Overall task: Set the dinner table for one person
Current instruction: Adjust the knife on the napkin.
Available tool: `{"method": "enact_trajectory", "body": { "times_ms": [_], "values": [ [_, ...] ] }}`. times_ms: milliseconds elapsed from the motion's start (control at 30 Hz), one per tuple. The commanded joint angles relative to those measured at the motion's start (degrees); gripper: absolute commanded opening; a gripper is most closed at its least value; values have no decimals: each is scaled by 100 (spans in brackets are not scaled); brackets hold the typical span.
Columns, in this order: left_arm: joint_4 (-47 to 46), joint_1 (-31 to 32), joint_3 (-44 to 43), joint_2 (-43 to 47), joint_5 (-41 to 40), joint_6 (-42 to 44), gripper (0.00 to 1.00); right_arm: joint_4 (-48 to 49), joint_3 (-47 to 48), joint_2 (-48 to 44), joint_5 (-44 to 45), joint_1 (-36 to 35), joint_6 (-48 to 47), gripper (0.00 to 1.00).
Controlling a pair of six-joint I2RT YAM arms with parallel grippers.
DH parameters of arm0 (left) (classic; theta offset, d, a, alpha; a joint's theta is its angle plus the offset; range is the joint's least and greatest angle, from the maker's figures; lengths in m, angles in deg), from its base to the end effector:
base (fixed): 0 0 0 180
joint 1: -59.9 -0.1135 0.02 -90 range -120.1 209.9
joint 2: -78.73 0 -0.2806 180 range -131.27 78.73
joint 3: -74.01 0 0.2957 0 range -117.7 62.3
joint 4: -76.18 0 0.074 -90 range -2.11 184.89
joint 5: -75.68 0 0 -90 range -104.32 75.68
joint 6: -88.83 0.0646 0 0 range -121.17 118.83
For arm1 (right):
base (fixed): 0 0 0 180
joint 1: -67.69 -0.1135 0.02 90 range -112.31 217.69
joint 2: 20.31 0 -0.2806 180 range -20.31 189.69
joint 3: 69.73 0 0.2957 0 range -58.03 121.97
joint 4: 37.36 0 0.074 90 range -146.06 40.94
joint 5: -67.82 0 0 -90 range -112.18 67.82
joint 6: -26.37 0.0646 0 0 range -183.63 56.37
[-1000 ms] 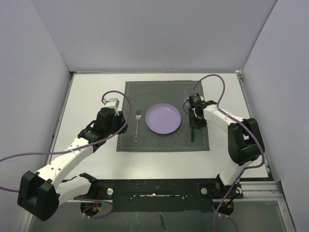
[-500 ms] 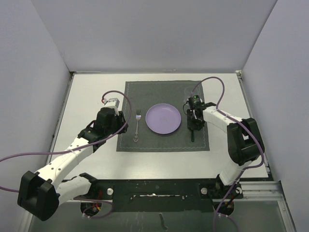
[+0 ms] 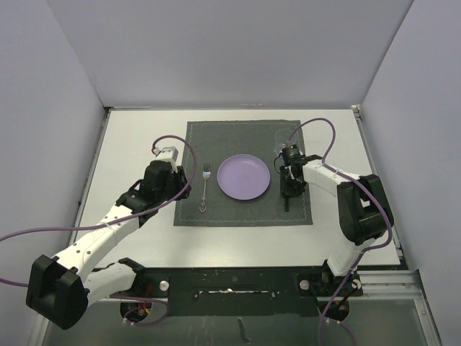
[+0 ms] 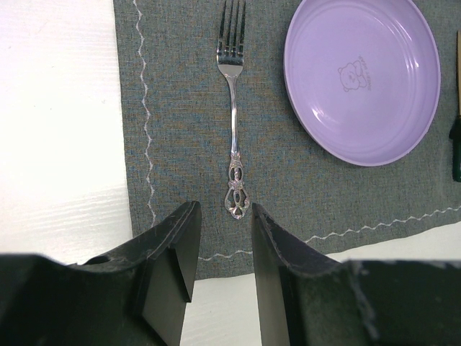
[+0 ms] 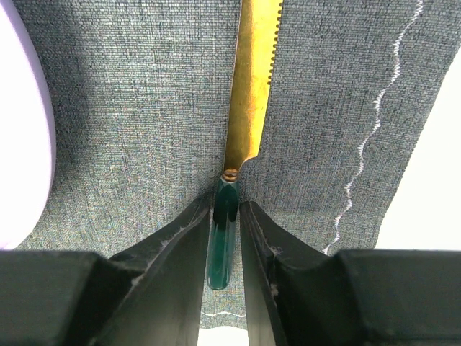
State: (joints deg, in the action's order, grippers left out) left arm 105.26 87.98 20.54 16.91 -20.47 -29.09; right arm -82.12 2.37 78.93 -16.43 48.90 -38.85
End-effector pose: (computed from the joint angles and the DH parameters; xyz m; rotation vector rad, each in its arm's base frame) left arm 0.2590 -0.1303 0.2339 -0.0566 2.2514 -0.4152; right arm 0.3535 0.1134 0.1241 0.1693 2.8063 0.0351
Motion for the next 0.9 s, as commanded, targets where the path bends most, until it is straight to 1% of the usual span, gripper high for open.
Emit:
{"method": "enact_trajectory", "body": {
  "times_ms": [0, 33, 133, 233, 733, 867],
  "values": [
    [-146, -4, -156, 168, 26, -20, 33, 126, 15, 51, -5, 63, 98, 24],
    [-147, -4, -153, 159, 31, -20, 33, 113, 28, 50, -9, 74, 98, 21],
    [-153, -4, -170, 137, 42, -15, 33, 32, 95, 73, 16, 99, 110, 6],
    [-154, -8, -181, 104, 48, -19, 33, -68, 159, 54, 85, 103, 124, 0],
    [-168, -4, -132, 82, 79, -51, 32, -469, 316, -721, 241, 102, 177, 0],
    [-172, -4, -118, 82, 92, -63, 32, -489, 390, -762, 189, 95, 175, 0]
  ]
}}
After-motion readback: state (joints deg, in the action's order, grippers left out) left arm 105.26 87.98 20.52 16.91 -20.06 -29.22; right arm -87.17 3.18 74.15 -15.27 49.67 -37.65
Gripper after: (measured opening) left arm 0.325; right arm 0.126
